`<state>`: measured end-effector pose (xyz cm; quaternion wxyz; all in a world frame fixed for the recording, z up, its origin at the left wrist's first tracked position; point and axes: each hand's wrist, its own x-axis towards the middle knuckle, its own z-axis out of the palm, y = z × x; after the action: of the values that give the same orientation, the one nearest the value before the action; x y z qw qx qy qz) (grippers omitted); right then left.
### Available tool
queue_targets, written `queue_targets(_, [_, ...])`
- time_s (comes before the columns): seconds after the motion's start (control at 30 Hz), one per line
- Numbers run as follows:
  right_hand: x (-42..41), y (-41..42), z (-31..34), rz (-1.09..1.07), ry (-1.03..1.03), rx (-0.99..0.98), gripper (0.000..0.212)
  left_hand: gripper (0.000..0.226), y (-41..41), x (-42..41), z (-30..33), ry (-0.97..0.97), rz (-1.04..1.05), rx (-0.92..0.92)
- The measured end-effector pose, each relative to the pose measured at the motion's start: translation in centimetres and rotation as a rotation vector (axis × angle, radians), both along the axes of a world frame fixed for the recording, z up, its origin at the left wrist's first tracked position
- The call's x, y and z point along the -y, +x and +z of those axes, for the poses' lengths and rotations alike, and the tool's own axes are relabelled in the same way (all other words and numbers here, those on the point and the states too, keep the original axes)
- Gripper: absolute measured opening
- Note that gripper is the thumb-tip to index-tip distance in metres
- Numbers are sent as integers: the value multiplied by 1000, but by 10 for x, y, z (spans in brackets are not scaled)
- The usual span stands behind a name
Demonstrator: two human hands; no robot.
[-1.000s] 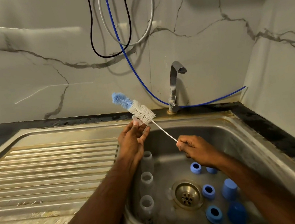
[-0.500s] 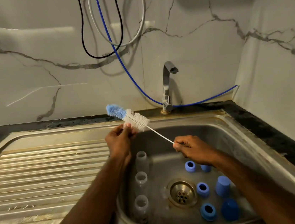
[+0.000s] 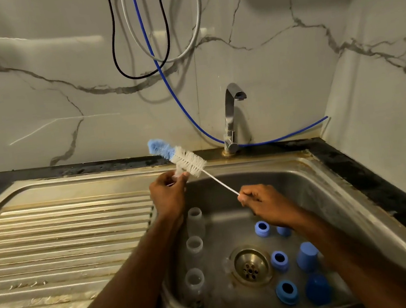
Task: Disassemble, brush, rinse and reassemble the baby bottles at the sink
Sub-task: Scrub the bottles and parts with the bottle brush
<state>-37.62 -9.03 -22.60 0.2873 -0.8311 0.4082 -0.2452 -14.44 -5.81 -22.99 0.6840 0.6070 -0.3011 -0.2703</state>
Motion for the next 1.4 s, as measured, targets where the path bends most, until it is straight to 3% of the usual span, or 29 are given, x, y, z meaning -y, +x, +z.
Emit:
queue_targets(0.07, [-1, -1, 1, 21, 4, -25, 25, 27, 4, -3, 2, 5, 39, 47])
queue_targets(0.27, [-5, 17, -10, -17, -132, 0, 27, 21, -13, -3, 2, 19, -3, 422])
queue_targets(0.37, [-4, 16, -10, -9, -142, -6, 27, 13, -8, -2, 4, 8, 14, 370])
queue_targets(0.47, [-1, 4, -3, 71, -66, -52, 26, 24, 7, -3, 7, 35, 80, 214])
queue_targets(0.63, [-6, 13, -7, 37, -99, -48, 26, 9, -7, -3, 3, 62, 9, 541])
queue_targets(0.7, [-8, 19, -11, 6, -141, -40, 28, 9, -13, -1, 1, 53, 13, 551])
queue_targets(0.9, [-4, 9, -4, 54, -84, -101, 26, 26, 4, -3, 8, 30, 112, 83])
queue_targets(0.97, [-5, 11, -4, 45, -89, -95, 25, 33, 5, -4, 7, -15, 64, 7])
queue_targets(1.07, [-8, 18, -8, -33, -127, -38, 27, 20, -8, -5, 3, -33, -129, -8])
queue_targets(1.17, [-9, 21, -6, -49, -83, 17, 27, 16, -18, -6, 11, -127, -217, -354])
queue_targets(1.27, [-10, 14, 4, 9, 10, 13, 25, 14, -9, -5, 19, -214, -157, -636])
queue_targets(1.4, [-11, 9, 8, 62, 98, 4, 27, 24, -5, -8, 16, -191, -208, -660])
